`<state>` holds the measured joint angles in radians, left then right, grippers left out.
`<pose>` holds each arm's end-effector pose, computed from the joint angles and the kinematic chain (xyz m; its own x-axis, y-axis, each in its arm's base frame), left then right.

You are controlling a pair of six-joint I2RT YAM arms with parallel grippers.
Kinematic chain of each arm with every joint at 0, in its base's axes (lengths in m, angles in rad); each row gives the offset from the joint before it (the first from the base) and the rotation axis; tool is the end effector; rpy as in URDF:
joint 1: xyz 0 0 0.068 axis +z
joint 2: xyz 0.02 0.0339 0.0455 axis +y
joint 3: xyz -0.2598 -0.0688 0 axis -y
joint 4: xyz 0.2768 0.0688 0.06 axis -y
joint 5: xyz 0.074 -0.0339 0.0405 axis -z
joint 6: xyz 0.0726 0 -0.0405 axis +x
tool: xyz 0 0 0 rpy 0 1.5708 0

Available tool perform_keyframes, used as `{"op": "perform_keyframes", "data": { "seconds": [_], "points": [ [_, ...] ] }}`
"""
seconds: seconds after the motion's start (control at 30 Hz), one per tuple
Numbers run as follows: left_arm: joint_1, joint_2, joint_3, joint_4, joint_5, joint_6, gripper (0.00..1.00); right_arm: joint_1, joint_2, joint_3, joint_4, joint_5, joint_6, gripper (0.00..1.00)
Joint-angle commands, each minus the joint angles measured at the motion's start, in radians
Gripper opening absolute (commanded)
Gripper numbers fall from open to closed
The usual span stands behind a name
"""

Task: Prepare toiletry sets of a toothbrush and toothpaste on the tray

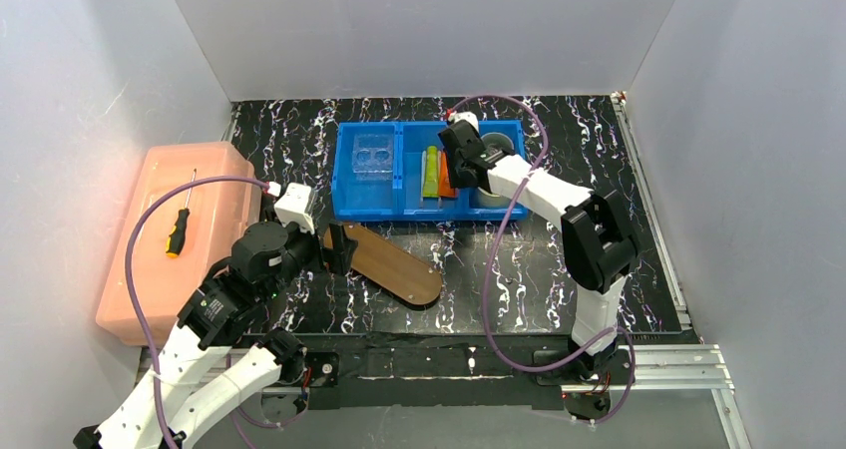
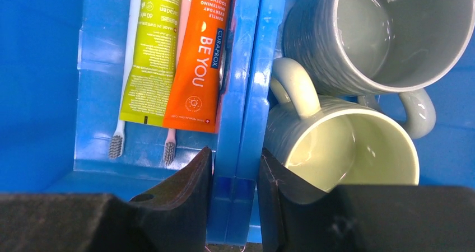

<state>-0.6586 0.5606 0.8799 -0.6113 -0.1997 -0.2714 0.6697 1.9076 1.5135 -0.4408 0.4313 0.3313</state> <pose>0.1535 -0.1006 0.3537 -0.3399 -0.0692 -0.9379 0.3721 0.9060 -0.2017 0.3939 0.2732 0.2041 -0.6614 -0.1468 -0.7355 -0.1362 0.9879 -0.0747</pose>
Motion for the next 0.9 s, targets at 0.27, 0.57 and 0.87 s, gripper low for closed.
{"op": "perform_keyframes", "data": {
  "seconds": [0.27, 0.57, 0.87],
  "points": [
    [-0.004, 0.014, 0.001, -0.018, -0.024, 0.011, 0.99, 0.005, -0.11, -0.116, 0.06, -0.098, -0.078, 0.01],
    [-0.004, 0.024, 0.001, -0.02, -0.028, 0.012, 0.99, 0.005, -0.156, -0.09, 0.032, -0.086, -0.064, 0.44],
    [-0.004, 0.03, 0.002, -0.022, -0.027, 0.012, 0.99, 0.007, -0.252, -0.103, -0.008, -0.047, -0.06, 0.6]
  ]
}}
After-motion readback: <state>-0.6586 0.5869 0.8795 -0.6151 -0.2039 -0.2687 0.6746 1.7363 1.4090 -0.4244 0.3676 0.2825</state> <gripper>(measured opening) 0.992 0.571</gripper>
